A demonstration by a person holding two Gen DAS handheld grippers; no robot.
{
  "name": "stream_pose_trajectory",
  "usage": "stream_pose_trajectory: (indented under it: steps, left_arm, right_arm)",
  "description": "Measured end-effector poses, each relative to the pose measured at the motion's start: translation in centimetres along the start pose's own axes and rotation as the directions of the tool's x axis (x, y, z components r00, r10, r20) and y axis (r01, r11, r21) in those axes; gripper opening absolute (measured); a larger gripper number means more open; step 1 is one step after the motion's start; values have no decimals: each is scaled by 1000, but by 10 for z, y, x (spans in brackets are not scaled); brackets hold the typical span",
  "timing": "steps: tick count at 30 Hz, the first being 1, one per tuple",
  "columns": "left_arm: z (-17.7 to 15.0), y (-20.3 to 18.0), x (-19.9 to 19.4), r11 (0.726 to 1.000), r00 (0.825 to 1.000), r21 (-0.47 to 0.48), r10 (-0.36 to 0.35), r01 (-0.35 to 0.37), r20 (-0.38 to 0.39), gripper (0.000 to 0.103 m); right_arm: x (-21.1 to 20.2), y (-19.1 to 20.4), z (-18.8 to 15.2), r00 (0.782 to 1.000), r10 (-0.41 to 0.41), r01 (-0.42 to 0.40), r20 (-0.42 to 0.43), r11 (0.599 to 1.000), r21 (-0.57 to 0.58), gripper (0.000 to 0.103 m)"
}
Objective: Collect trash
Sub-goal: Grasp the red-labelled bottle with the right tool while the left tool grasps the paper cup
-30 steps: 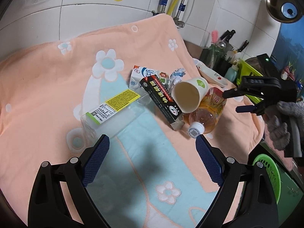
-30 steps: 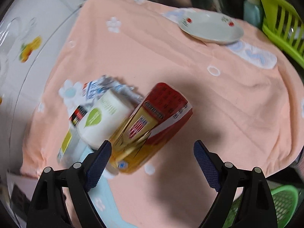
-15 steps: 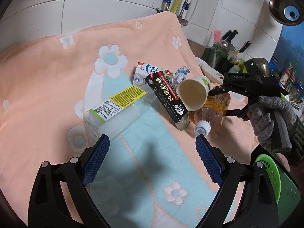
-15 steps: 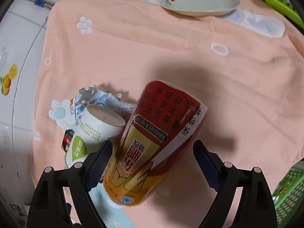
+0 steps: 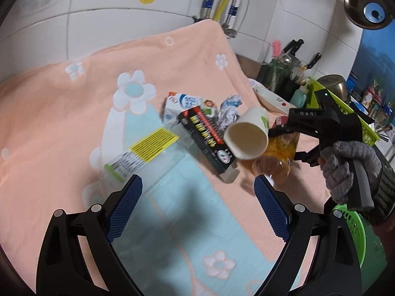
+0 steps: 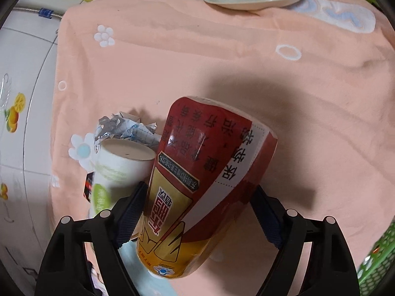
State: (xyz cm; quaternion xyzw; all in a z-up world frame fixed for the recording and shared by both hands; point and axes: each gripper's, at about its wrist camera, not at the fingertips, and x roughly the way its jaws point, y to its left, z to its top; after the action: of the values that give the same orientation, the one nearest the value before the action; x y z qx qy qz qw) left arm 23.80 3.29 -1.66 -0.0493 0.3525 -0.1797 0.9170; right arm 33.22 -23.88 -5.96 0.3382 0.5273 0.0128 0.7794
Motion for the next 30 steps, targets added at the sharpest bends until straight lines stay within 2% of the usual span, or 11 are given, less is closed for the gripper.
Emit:
stream_pose_trajectory:
  steps: [9, 21, 27, 30]
  left_arm:
    - [13, -41, 18, 997, 1000, 76, -25, 26, -14, 90]
    - [19, -87, 52, 983, 996, 170, -56, 67, -74, 90]
    - [31, -113, 76, 963, 996, 262, -35, 57, -85, 90]
    - [36, -129, 90, 939, 994, 341, -20, 56, -106, 90]
  right_arm:
    - [-41, -17, -2, 1000, -10, 13, 21, 993, -116, 78]
    - [-78, -36, -14, 999, 34, -27, 35, 984, -179, 77]
    - [-104, -43, -23, 996, 43, -25, 75, 973, -228, 76]
    - [-117, -46, -28, 994, 40, -15, 97, 968, -249, 76]
